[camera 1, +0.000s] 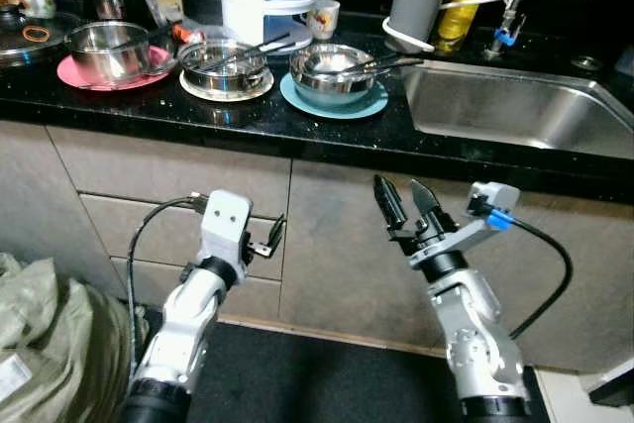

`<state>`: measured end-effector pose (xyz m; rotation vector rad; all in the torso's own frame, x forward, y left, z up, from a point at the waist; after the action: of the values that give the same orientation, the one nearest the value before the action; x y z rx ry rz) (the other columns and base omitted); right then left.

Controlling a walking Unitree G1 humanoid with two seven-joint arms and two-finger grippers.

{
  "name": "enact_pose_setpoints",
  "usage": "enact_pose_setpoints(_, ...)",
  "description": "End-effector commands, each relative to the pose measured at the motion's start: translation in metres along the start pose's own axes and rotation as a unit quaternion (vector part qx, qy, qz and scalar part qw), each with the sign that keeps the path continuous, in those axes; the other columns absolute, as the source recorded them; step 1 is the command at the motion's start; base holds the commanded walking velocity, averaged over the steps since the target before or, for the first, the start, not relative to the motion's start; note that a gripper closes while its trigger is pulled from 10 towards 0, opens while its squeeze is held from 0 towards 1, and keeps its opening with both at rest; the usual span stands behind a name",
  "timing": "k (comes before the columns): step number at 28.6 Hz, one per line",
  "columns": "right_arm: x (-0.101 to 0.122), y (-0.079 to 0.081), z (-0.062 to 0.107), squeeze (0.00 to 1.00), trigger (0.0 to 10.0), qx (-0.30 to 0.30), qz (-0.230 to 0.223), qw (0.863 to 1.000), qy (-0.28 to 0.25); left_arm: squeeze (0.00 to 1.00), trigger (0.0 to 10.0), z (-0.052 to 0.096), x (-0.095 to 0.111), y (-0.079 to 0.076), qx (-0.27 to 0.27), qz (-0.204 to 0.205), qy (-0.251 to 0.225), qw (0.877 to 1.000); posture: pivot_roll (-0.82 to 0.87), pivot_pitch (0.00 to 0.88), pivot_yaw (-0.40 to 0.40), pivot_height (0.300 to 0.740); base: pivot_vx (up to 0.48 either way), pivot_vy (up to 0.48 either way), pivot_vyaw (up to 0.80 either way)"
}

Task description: Kitchen organization

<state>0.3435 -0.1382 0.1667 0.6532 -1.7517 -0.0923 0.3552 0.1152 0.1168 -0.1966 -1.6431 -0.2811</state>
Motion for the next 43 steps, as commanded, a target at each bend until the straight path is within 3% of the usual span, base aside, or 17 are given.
enact_pose_setpoints(1,0.010,-0.002,-0.001,0.00,10.0,-0.002,-0.003,1.000,-0.015,0.00,10.0,-0.002,0.002,-0.004,-0.007,0.003,0.001,1.000,0.09,0.000,-0.092,0.740,0.270,0.000,0.00)
enact_pose_setpoints(7,0.030,0.006,-0.007,0.00,10.0,0.011,-0.005,0.999,-0.045,0.00,10.0,-0.004,0.009,-0.007,-0.011,0.006,-0.009,1.000,0.09,0.000,-0.091,0.740,0.338,0.000,0.00)
enact_pose_setpoints(20,0.050,0.025,-0.016,0.00,10.0,0.046,-0.022,0.996,-0.079,0.00,10.0,-0.009,0.027,-0.011,-0.022,0.003,-0.034,0.999,0.09,0.000,-0.091,0.740,0.377,0.000,0.00)
enact_pose_setpoints(22,0.052,0.030,-0.017,1.00,10.0,0.060,-0.021,0.995,-0.078,0.00,10.0,-0.012,0.043,-0.015,-0.029,0.002,-0.057,0.998,0.09,0.000,-0.094,0.740,0.388,0.000,0.00)
enact_pose_setpoints(26,0.054,0.032,-0.018,1.00,10.0,0.066,-0.021,0.994,-0.079,0.00,10.0,-0.014,0.063,-0.021,-0.041,-0.004,-0.087,0.995,0.09,0.000,-0.097,0.740,0.388,0.000,0.00)
enact_pose_setpoints(27,0.055,0.032,-0.019,0.87,10.0,0.061,-0.019,0.995,-0.079,0.00,10.0,-0.015,0.080,-0.031,-0.059,-0.002,-0.113,0.992,0.09,0.000,-0.099,0.740,0.394,0.000,0.00)
enact_pose_setpoints(28,0.055,0.032,-0.019,0.87,10.0,0.061,-0.019,0.995,-0.079,0.00,10.0,-0.015,0.080,-0.031,-0.059,-0.002,-0.113,0.992,0.09,0.000,-0.099,0.740,0.394,0.000,0.00)
enact_pose_setpoints(29,0.056,0.031,-0.020,0.11,10.0,0.059,-0.018,0.995,-0.079,0.00,10.0,-0.015,0.088,-0.036,-0.070,-0.004,-0.124,0.990,0.09,0.000,-0.100,0.740,0.390,0.000,0.00)
enact_pose_setpoints(30,0.056,0.030,-0.020,0.00,10.0,0.055,-0.017,0.995,-0.079,0.00,10.0,-0.015,0.094,-0.040,-0.078,-0.007,-0.132,0.988,0.09,0.000,-0.101,0.740,0.394,0.000,0.00)
enact_pose_setpoints(34,0.064,0.018,-0.022,0.00,10.0,0.024,-0.023,0.995,-0.092,0.00,10.0,-0.012,0.104,-0.050,-0.093,-0.004,-0.145,0.985,0.09,0.000,-0.102,0.740,0.390,0.000,0.00)
enact_pose_setpoints(43,0.080,0.001,-0.017,0.00,10.0,-0.006,-0.033,0.992,-0.118,0.00,10.0,-0.003,0.099,-0.063,-0.126,0.010,-0.141,0.982,0.09,0.000,-0.101,0.740,0.112,0.000,0.00)
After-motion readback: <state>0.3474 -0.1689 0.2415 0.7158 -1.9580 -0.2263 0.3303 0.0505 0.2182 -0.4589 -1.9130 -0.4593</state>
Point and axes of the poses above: a point about 5 cm out from each wrist's last joint towards the gripper, its own z axis pointing back from the gripper into the wrist, its own x axis along the axis of the wrist's last joint, y = z × x, the point moved 5 cm from there along -z, pointing out of the wrist towards the gripper, and after that the axes turned 2 degrees about z, right-handed, at the moved point
